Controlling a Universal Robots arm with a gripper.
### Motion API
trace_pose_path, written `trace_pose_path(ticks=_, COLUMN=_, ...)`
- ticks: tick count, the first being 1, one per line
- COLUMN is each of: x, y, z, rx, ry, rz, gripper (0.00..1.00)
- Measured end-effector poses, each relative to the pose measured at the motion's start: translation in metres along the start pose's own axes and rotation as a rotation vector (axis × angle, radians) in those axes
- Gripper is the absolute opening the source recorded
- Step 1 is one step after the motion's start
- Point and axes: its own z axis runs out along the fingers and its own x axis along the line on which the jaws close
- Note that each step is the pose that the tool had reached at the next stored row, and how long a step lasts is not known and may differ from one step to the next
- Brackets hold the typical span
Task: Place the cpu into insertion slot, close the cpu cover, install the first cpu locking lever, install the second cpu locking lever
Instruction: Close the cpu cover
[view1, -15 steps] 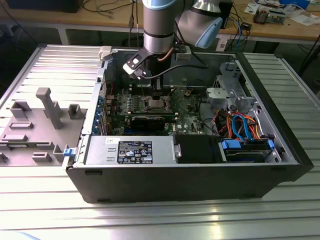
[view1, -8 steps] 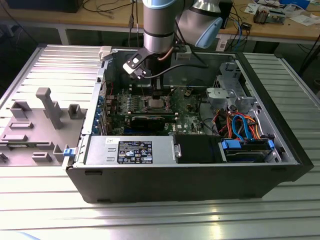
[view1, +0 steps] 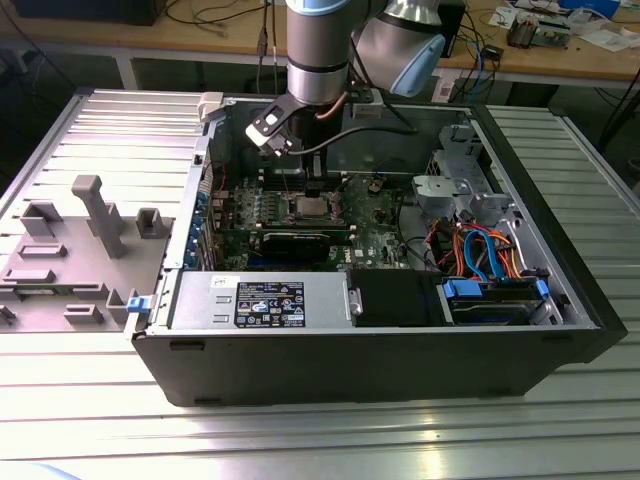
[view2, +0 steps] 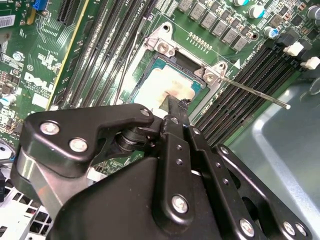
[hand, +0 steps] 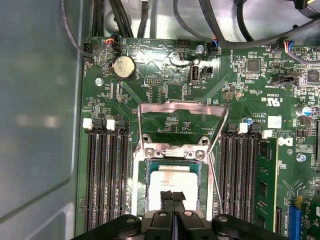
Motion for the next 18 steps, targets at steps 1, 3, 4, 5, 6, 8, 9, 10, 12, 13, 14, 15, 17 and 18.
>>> trace_pose_path(ticks=1, x=0.0000, y=0.0000, z=-0.0005, rx=0.0001, ry=-0.0001, rz=0.000, gripper=0.11)
trace_pose_path(ticks=3, x=0.0000, y=0.0000, z=-0.0009, rx=0.0001, ry=-0.0001, rz=0.000, gripper=0.11)
trace_pose_path(ticks=4, x=0.0000, y=0.0000, z=-0.0010, rx=0.0001, ry=-0.0001, rz=0.000, gripper=0.11)
trace_pose_path(ticks=5, x=-0.0001, y=0.0000, z=-0.0012, rx=0.0001, ry=-0.0002, rz=0.000, gripper=0.11)
trace_pose_path(ticks=6, x=-0.0001, y=0.0000, z=-0.0014, rx=0.0002, ry=-0.0002, rz=0.000, gripper=0.11)
trace_pose_path(ticks=8, x=-0.0001, y=0.0000, z=-0.0019, rx=0.0002, ry=-0.0003, rz=0.000, gripper=0.11)
trace_pose_path(ticks=9, x=-0.0001, y=0.0000, z=-0.0022, rx=0.0002, ry=-0.0002, rz=0.000, gripper=0.11)
trace_pose_path(ticks=10, x=-0.0001, y=0.0000, z=-0.0027, rx=0.0002, ry=-0.0002, rz=0.000, gripper=0.11)
trace_pose_path(ticks=12, x=-0.0001, y=0.0001, z=-0.0034, rx=0.0002, ry=-0.0002, rz=0.000, gripper=0.11)
trace_pose_path(ticks=13, x=-0.0001, y=0.0001, z=-0.0037, rx=0.0002, ry=-0.0002, rz=0.000, gripper=0.11)
trace_pose_path(ticks=14, x=-0.0001, y=0.0001, z=-0.0042, rx=0.0001, ry=-0.0001, rz=0.000, gripper=0.11)
trace_pose_path(ticks=15, x=-0.0001, y=0.0001, z=-0.0047, rx=0.0000, ry=0.0000, rz=0.000, gripper=0.11)
trace_pose_path(ticks=17, x=-0.0001, y=0.0001, z=-0.0057, rx=0.0000, ry=0.0000, rz=0.000, gripper=0.11)
trace_pose_path(ticks=18, x=-0.0001, y=0.0001, z=-0.0058, rx=0.0001, ry=0.0000, rz=0.000, gripper=0.11)
